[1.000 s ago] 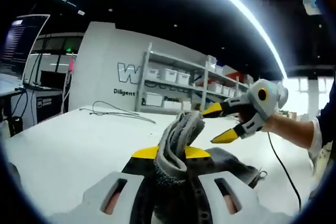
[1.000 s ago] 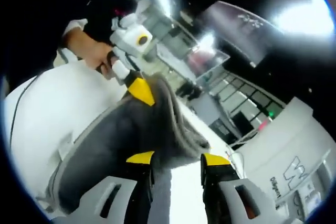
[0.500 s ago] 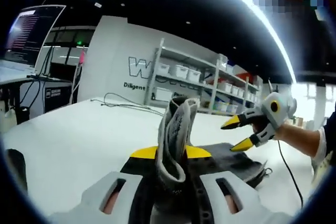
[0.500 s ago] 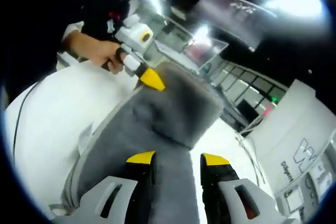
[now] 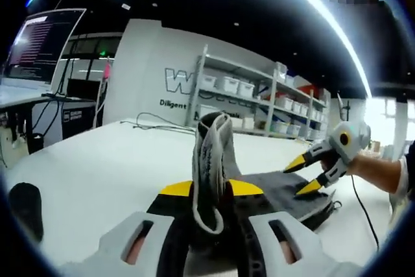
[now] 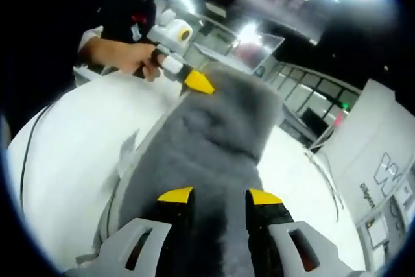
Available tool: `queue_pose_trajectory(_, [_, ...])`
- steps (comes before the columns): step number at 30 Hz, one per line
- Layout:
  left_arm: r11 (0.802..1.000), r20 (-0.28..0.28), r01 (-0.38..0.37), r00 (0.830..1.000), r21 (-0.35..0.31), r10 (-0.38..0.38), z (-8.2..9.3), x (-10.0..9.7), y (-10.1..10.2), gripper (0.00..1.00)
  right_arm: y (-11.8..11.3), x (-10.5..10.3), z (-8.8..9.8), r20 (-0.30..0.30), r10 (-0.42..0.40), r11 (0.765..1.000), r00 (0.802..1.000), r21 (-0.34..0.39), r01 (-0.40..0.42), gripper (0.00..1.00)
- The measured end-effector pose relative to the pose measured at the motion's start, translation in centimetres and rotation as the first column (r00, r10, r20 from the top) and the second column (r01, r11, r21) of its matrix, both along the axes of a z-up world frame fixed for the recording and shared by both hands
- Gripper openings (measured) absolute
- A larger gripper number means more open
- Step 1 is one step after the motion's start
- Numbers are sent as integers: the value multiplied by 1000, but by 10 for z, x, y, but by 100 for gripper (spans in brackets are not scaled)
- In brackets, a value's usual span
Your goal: Open the folded towel by lifting each exposed corner and separating the folded layers until the towel lies flat within the target outline without major curled edges
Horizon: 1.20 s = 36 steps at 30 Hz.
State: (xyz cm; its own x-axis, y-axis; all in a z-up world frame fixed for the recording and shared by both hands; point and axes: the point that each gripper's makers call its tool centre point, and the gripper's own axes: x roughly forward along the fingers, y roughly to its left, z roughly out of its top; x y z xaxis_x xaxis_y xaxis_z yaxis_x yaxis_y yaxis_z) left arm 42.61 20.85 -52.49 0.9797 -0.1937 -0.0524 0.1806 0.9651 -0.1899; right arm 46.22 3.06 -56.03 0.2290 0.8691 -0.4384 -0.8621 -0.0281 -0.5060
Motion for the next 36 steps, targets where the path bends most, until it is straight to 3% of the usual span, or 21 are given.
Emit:
queue_pose_trajectory(11, [998,-26,-36,999,43,37,-7,-5,8,23,-5,-1,-8,-47,-24,1000,999,2,24,28])
queue_pose_trajectory(16, [997,-39,-49,998,52,51,-9,-7,11,24,-7,1,-13,-106,-54,999,993,3,54,28])
queue_pose_trajectory(20, [994,-40,-70,996,88,73,-6,-9,15,25,-8,3,-18,-222,-96,995,970,19,103,28])
queue_pose_trajectory(29, [989,-44,-93,994,115,99,-7,-13,23,27,-8,2,-23,-338,-128,989,932,23,144,28])
queue_pose_trajectory(36, [985,-48,-104,993,139,112,-11,-16,29,31,-7,0,-24,-368,-138,987,920,24,157,28])
